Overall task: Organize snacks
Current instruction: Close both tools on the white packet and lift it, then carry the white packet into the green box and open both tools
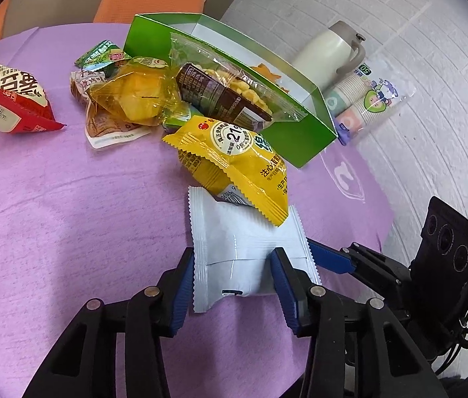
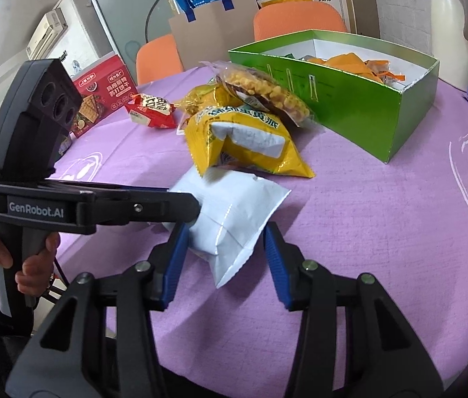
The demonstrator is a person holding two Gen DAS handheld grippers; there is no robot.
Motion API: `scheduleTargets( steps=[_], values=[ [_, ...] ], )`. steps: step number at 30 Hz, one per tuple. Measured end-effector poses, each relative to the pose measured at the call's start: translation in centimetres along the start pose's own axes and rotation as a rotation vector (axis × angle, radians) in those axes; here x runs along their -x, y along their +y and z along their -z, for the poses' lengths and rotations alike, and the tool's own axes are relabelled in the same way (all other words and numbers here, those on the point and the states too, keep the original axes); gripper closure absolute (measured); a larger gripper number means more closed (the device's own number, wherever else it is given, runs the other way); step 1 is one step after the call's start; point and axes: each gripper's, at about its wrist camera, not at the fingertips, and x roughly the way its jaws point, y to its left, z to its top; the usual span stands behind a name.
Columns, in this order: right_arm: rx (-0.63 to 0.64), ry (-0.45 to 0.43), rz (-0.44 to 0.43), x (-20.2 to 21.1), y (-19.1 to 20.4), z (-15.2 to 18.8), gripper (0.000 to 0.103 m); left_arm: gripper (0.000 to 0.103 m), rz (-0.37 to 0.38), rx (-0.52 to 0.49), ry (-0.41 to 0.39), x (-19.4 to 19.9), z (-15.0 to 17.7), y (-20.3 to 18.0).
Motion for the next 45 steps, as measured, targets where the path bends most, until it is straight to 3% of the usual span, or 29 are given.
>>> scheduleTargets(
  steps=[7, 14, 21, 34, 45],
  values=[
    [0.011, 0.009, 0.010, 0.4, 0.6, 0.1, 0.075, 0.070, -0.030, -0.029, -0.019, 0.3, 0.4, -1.5],
    [0.071, -0.094, 0.033, 4.1, 1.8, -1.2, 0.077, 0.071, 0.005, -0.087, -0.096, 3.6, -0.2, -4.0],
    [0.099, -0.225, 0.098, 6.8, 1.5, -4.4, 0.077, 0.071, 0.036, -0.159, -0.176, 5.0, -4.3, -7.2],
    [-0.025, -0.309, 0.214, 6.0, -5.8, -9.1, 0.077, 0.071, 0.092, -0.185, -0.143, -1.4, -13.6, -9.7],
    [-0.092, -0.288, 0.231, 2.2, -10.7, -10.3, 0.074, 0.069, 0.052, -0.102, -0.045, -7.0, -17.0, -8.3]
  ],
)
